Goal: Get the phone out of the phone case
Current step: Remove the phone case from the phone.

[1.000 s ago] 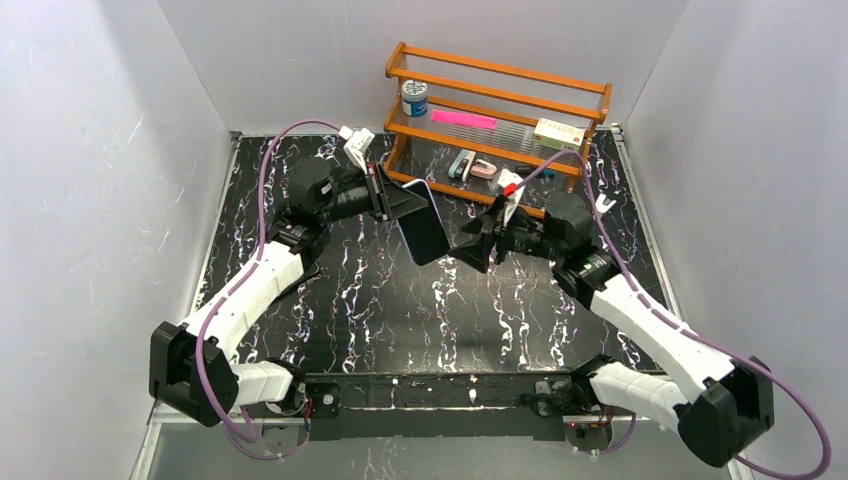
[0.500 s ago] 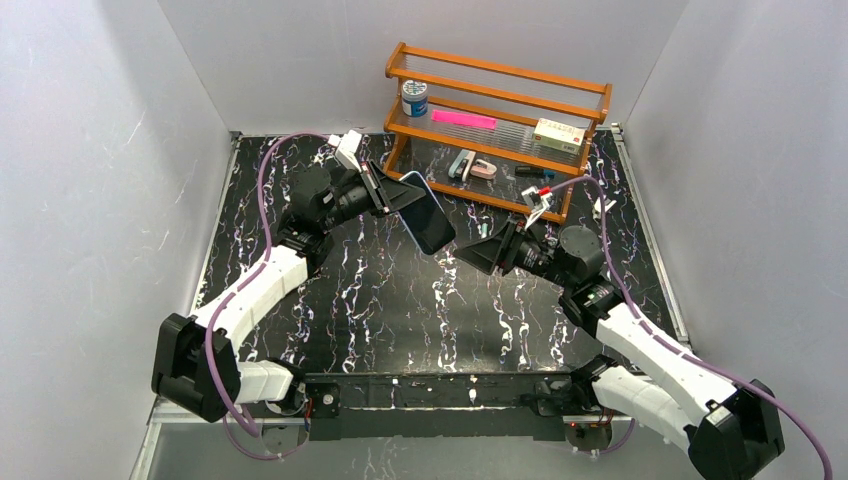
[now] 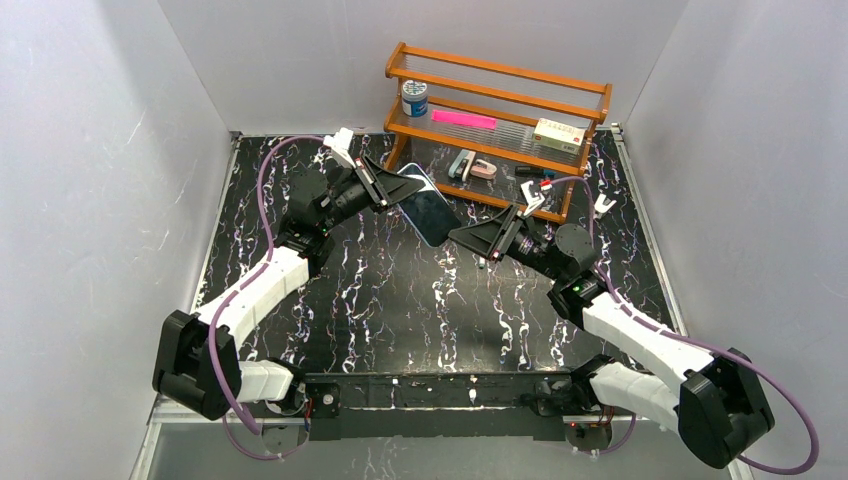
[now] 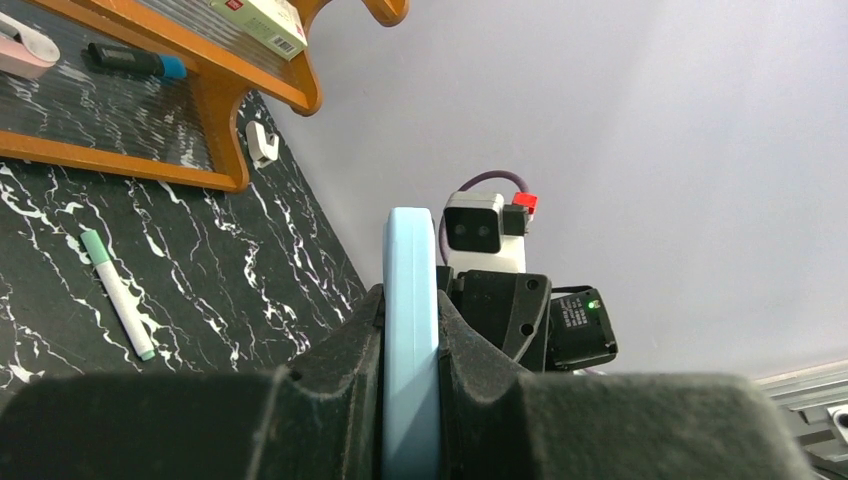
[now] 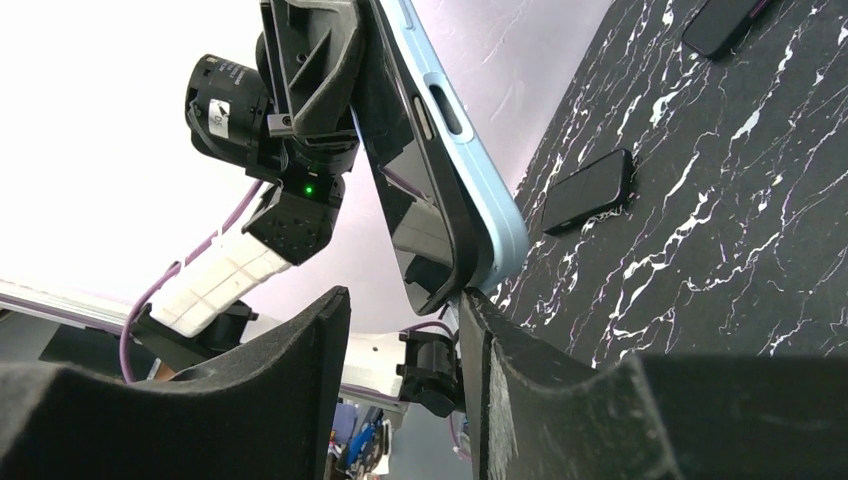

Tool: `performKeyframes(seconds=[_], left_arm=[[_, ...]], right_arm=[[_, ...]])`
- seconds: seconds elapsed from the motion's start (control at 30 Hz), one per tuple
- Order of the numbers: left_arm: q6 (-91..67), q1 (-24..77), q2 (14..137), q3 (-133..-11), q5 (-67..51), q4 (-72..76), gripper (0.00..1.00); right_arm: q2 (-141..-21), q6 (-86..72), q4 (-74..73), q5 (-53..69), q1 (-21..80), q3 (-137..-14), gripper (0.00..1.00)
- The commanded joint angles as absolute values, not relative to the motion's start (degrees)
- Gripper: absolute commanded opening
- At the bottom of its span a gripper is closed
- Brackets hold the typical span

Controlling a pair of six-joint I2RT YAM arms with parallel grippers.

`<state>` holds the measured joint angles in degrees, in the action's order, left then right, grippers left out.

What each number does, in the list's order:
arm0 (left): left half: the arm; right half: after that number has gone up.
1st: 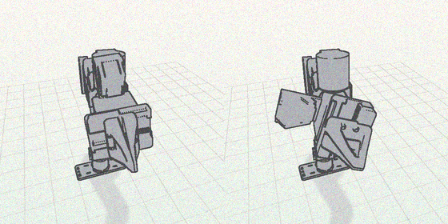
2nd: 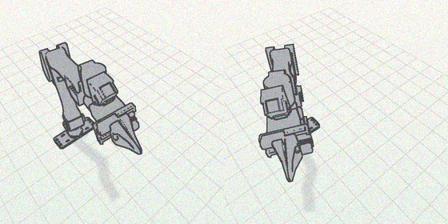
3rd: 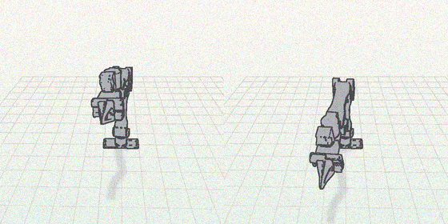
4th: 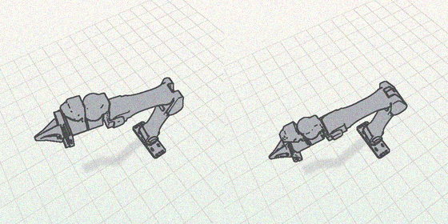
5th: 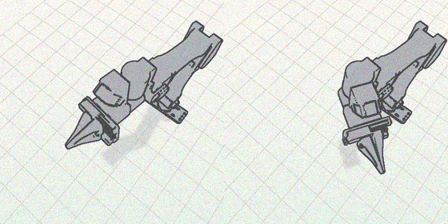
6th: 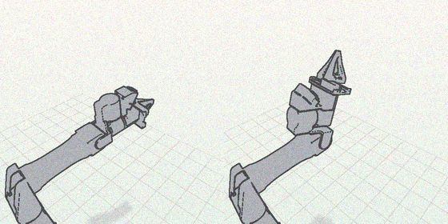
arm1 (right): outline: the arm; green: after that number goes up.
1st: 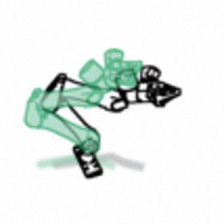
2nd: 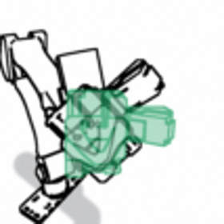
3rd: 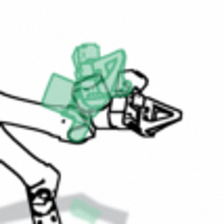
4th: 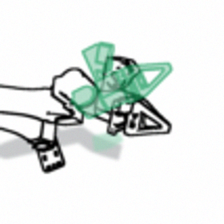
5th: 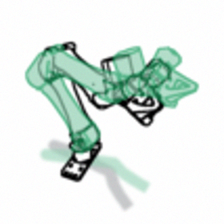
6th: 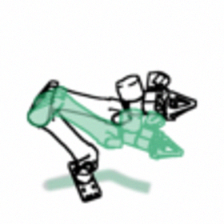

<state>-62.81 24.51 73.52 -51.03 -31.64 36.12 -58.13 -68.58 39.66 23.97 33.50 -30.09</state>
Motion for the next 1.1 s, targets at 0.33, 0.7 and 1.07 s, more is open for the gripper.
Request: performKeyframes(seconds=[0.33, 0.7, 1.07], left_arm=[[-71.1, 25.2, 71.5, -50.3, -33.1, 46.1, 0.0], [-72.9, 25.7, 69.7, -51.6, -40.0, 47.4, 0.0], [-70.5, 29.4, 68.5, -52.5, -45.3, 46.6, 0.0]], right_arm=[[-59.1, -71.5, 49.0, 22.7, 33.8, -29.7, 0.48], [-60.6, -67.6, 54.2, 23.1, 33.8, -30.0, 0.46], [-66.8, -67.2, 60.9, 29.9, 33.8, -35.1, 0.43]])
